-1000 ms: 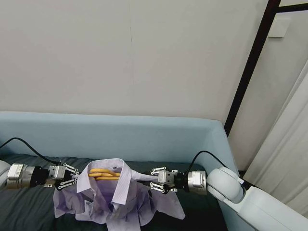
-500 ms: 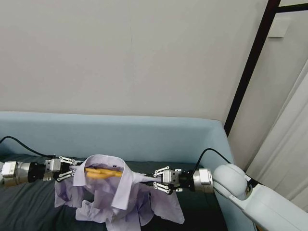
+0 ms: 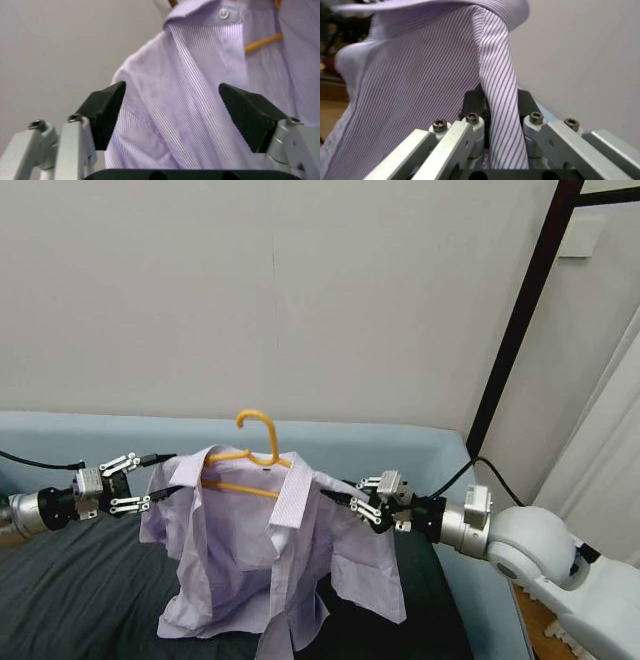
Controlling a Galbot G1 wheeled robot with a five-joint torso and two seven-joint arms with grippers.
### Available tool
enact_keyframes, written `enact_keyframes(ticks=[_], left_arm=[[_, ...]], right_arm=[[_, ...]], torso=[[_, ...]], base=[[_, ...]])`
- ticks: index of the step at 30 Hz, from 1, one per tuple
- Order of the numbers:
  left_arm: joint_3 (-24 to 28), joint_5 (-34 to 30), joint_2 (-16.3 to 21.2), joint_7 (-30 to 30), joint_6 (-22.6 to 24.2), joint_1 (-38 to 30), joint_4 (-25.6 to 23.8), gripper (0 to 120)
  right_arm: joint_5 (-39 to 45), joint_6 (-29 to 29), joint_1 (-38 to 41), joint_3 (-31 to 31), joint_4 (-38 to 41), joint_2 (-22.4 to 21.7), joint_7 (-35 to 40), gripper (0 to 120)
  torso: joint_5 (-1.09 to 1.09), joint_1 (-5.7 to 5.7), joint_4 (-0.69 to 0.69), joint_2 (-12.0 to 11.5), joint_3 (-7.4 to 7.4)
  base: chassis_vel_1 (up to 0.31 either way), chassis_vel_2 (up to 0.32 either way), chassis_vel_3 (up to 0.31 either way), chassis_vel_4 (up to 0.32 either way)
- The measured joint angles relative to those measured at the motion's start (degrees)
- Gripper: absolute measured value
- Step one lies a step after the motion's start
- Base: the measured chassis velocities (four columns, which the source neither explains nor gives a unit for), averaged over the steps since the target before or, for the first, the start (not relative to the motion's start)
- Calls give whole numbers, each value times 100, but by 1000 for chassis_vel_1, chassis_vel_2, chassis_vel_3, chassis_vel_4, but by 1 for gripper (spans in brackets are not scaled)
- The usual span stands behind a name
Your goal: Pick up the clothes from the sofa and hang them on the clothes hanger.
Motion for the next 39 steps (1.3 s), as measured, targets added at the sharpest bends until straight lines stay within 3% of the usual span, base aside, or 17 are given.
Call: enact_keyframes(ticks=[6,9,10,12,14,15,16,20,23,28,30,35,39], left_arm=[[-94,-255,-606,-848,-57,272,-486,98],[-171,-61,-1087,-1313,-71,539,-919,100],[-171,-61,-1087,-1313,-71,539,-919,100],[-198,140,-1500,-1728,-31,856,-1459,100],[-198,140,-1500,-1728,-31,856,-1459,100],[-108,218,-1785,-2063,144,1089,-1943,100],[-57,234,-1923,-2251,276,1241,-2205,100],[159,385,-2215,-2513,621,1623,-2812,100],[253,529,-2316,-2445,695,1742,-2889,100],[494,814,-2490,-1869,724,1801,-2673,100],[685,817,-2540,-1383,724,1772,-2503,100],[950,766,-2482,-610,859,1521,-2298,100],[1176,795,-2367,-341,912,1255,-2028,100]], right_arm=[[477,-314,-28,418,759,-375,1001,7],[612,-710,103,627,1244,-716,1636,7],[612,-710,103,627,1244,-716,1636,7],[537,-886,241,744,1461,-1169,1804,7],[537,-886,241,744,1461,-1169,1804,7],[646,-1097,328,833,1636,-1595,2005,7],[764,-1261,386,857,1725,-1762,2130,7],[1029,-1503,515,885,1883,-2085,2355,7],[1108,-1512,538,902,1907,-2143,2384,7],[1255,-1374,529,1013,1955,-2218,2388,7],[1286,-1292,512,1037,1956,-2216,2355,7],[1147,-1257,467,889,1936,-2076,2291,7],[1040,-1256,415,830,1865,-1952,2254,7]], torso=[[0,0,2,0,0],[-2,0,1,0,0],[-2,0,1,0,0],[1,0,3,0,0],[1,0,3,0,0],[-4,-1,0,1,-1],[6,-1,-2,0,0],[0,-1,1,1,-1],[3,-1,2,1,0],[0,-1,1,1,0],[-1,-1,1,1,0],[1,-1,0,1,0],[0,0,1,1,0]], base=[[0,0,0,0],[0,0,0,0],[0,0,0,0],[0,0,0,0],[0,0,0,0],[0,0,0,0],[0,0,0,0],[0,0,0,0],[0,0,0,0],[0,0,0,0],[0,0,0,0],[0,0,0,0],[0,0,0,0]])
